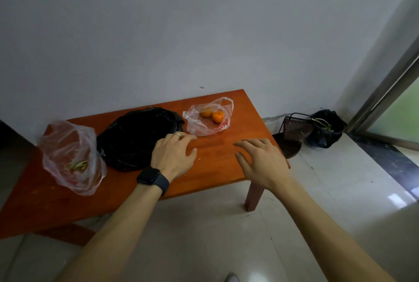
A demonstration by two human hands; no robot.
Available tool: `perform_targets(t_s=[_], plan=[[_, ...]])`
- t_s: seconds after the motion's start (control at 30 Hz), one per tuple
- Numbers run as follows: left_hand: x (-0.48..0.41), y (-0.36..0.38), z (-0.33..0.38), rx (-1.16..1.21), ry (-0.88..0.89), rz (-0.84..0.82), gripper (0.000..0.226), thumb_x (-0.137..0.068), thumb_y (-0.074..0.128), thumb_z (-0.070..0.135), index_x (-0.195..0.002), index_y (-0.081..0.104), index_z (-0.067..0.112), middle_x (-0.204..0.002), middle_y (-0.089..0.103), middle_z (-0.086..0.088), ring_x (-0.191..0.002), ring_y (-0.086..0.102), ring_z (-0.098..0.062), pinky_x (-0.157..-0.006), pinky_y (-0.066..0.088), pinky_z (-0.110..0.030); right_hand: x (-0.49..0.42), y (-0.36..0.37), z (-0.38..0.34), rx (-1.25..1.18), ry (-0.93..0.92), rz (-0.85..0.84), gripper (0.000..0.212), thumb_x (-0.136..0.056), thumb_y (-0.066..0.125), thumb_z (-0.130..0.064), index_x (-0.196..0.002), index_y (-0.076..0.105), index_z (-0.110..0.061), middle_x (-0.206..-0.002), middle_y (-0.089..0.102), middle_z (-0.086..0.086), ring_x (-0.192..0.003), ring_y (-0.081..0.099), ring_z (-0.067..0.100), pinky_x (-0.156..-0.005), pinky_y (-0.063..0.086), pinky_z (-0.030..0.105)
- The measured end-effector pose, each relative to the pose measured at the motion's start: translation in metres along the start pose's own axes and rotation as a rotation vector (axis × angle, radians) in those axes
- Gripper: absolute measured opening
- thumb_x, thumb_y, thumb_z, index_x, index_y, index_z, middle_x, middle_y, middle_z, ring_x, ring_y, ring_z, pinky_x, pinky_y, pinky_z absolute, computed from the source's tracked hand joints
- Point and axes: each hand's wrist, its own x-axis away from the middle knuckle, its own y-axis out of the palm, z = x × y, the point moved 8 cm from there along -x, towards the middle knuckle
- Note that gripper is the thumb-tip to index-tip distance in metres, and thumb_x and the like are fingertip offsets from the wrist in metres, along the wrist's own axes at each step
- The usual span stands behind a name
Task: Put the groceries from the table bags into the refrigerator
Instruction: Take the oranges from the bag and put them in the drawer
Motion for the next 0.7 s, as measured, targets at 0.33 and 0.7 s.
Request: perform_targets(t_s=[0.33, 0.7], plan=[[-0.147, 0.076, -0.036, -0.042, 0.1, -0.162, 0.042, -0.094, 0.046, 0.046, -0.133, 0.056, 0.036, -0.133, 0.06, 0.004, -0.122, 0.052, -0.02, -0.1, 0.044, -0.039, -0.136, 0.077, 0.023, -0.034, 0.054, -0.161, 0.039, -0.1, 0.041, -0.048, -0.135, 0.053, -0.037, -0.136, 0.058, -0.009, -0.125, 0.05, 0.022, -0.096, 0.046, 0.038], [-0.322, 0.211, -0.057, -0.3, 0.507, -0.502, 0.037, -0.098, 0.051, 0.02, -0.135, 0.047, 0.018, -0.138, 0.049, -0.008, -0.129, 0.043, -0.028, -0.108, 0.037, -0.041, -0.3, 0.176, 0.044, -0.09, 0.177, -0.334, 0.049, -0.101, 0.043, -0.033, -0.15, 0.034, -0.029, -0.147, 0.046, -0.002, -0.128, 0.043, 0.027, -0.097, 0.047, 0.041]])
